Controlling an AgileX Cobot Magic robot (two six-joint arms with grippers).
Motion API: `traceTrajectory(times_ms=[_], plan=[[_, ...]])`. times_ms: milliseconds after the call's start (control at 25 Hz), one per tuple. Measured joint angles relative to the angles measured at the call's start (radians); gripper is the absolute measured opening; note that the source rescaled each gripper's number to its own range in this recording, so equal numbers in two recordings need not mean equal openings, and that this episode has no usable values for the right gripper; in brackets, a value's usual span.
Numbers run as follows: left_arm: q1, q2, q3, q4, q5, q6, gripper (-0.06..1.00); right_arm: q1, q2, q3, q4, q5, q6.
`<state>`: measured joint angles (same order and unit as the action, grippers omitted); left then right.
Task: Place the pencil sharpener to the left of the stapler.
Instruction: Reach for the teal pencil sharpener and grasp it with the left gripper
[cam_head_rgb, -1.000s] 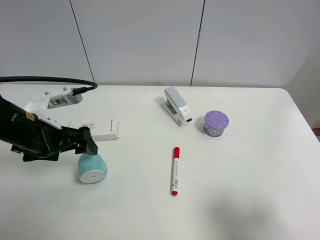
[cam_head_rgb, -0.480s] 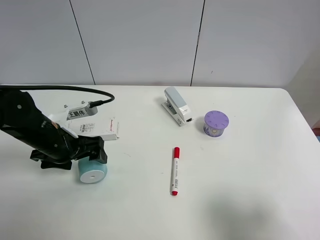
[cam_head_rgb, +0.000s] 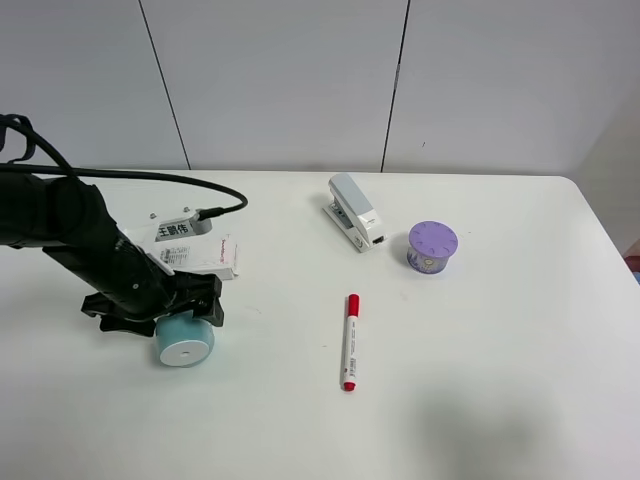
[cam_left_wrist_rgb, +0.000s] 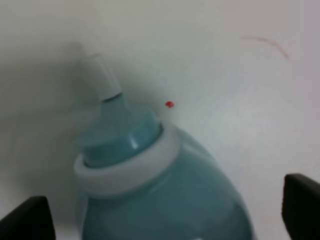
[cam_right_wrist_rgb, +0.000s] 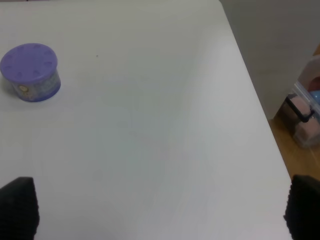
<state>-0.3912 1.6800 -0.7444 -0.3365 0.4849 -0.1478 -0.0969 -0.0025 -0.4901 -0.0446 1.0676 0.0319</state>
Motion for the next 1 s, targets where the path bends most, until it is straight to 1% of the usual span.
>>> traceTrajectory(times_ms=[240, 560, 1000], plan=[[0.000, 0.002, 0.000, 0.027, -0.016, 0.000, 0.71, 0.000, 0.000, 0.000, 0.000, 0.000, 0.000], [0.000, 0.005, 0.000, 0.030, -0.017, -0.001, 0.71, 0.000, 0.000, 0.000, 0.000, 0.000, 0.000], [0.000, 0.060, 0.000, 0.034, -0.020, -0.001, 0.71, 0.000, 0.000, 0.000, 0.000, 0.000, 0.000]])
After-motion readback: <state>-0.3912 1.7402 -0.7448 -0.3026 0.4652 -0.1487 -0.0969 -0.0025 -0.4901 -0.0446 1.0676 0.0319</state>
